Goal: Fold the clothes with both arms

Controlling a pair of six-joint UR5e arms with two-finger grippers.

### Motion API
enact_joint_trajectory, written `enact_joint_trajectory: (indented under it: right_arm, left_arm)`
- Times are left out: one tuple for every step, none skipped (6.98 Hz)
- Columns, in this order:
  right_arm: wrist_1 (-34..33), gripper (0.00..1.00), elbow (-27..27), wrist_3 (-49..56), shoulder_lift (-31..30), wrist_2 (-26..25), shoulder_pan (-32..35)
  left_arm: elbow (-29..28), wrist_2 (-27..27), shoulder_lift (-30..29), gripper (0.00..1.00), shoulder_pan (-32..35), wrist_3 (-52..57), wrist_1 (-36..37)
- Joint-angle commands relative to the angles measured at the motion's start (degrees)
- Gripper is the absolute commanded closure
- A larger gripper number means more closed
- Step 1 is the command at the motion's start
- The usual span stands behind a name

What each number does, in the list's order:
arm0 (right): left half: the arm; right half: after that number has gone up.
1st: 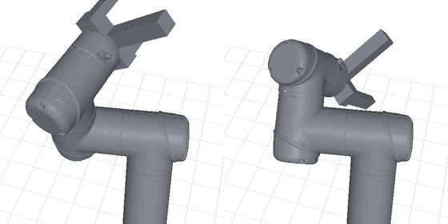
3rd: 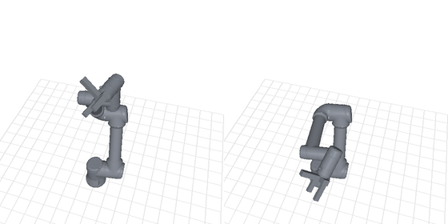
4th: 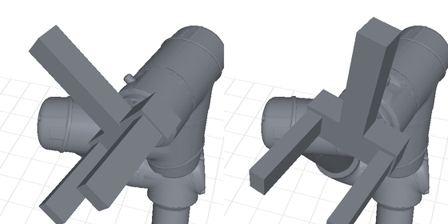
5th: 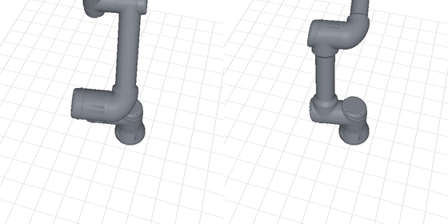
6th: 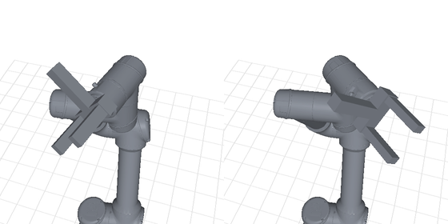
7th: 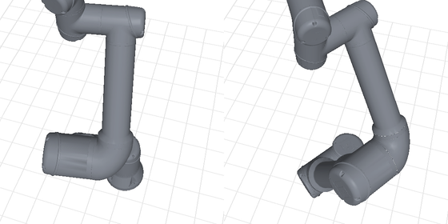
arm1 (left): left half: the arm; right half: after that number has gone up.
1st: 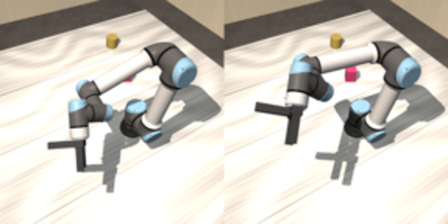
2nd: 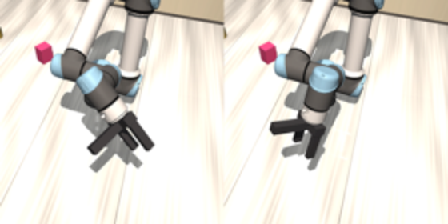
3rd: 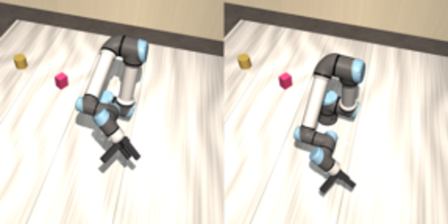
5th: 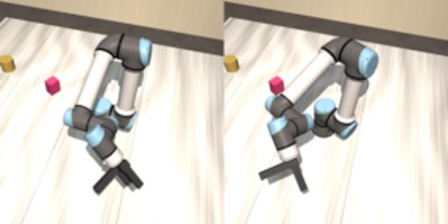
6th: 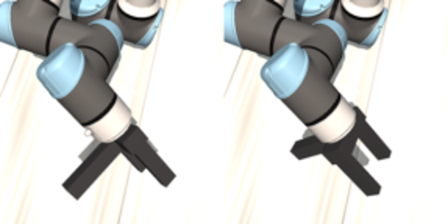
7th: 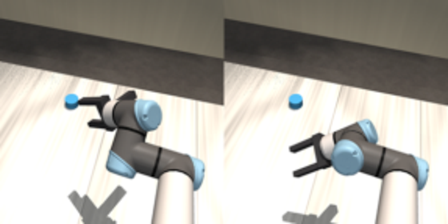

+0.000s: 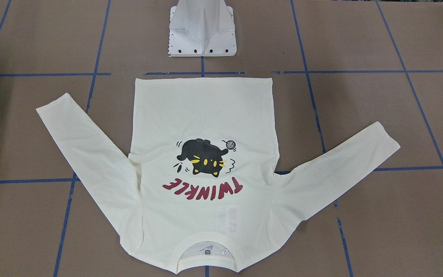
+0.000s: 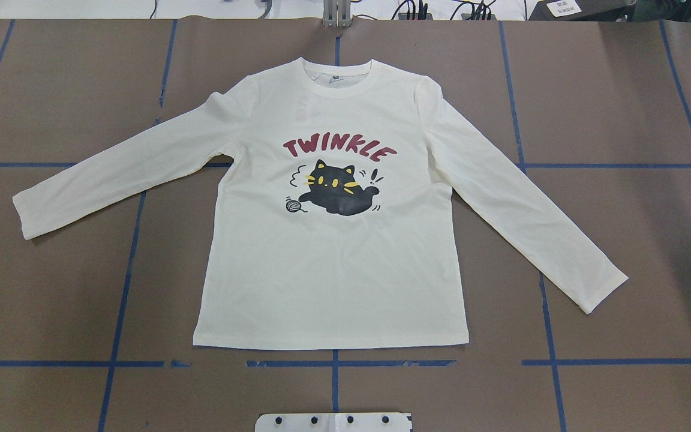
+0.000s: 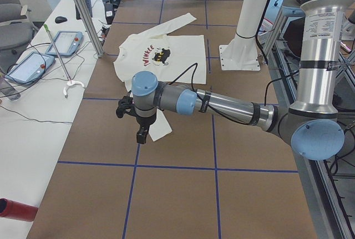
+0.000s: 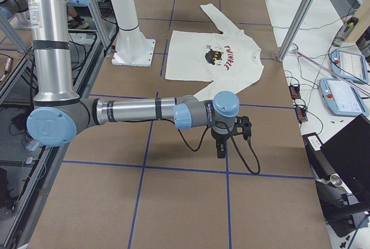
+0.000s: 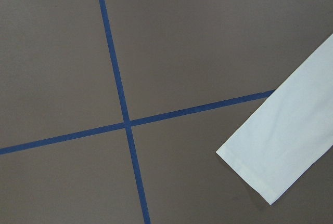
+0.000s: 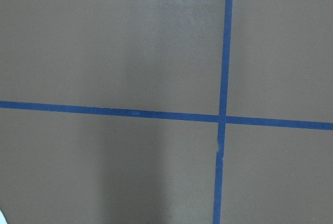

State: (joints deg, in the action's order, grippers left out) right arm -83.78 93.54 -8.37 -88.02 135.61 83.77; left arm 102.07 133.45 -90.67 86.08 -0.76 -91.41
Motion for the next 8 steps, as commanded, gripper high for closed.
enact_joint_trajectory:
  right_arm:
    - [7.79,0.00,1.64,-10.69,-0.57,1.40,-8.05]
    - [18.72,0.00,2.25,-19.40,-3.71,1.15,-13.49]
    - [34.32,0.00,2.00,-35.32,-7.74,-1.90,-20.07]
    - [46.48,0.00,2.26,-49.93,-11.17,-4.45,-25.88]
    - [49.12,0.02,3.48,-55.03,-13.21,-7.70,-29.59]
    - [49.15,0.08,6.01,-55.43,-17.14,-11.30,-32.76]
    - [49.15,0.08,6.04,-58.48,-17.88,-11.77,-34.10]
    - [49.24,0.08,6.21,-65.73,-17.45,-11.95,-36.46]
  left_arm:
    - [0.15,0.14,-0.30,0.00,-0.12,-3.70,-3.15]
    - [-0.20,0.23,-0.30,0.00,-0.21,-4.33,-5.16]
    - [-0.38,0.32,-0.12,0.00,-0.30,-4.43,-8.40]
    - [-0.55,1.37,-0.04,0.00,-0.30,-4.51,-8.87]
    - [-0.47,2.59,-0.12,0.00,-0.64,-4.52,-8.87]
    - [-0.38,2.87,-0.21,0.00,-0.73,-4.52,-8.87]
    - [-0.46,2.96,-0.21,0.00,-0.74,-4.52,-8.87]
    - [-0.46,2.96,-0.21,0.00,-0.82,-4.60,-8.87]
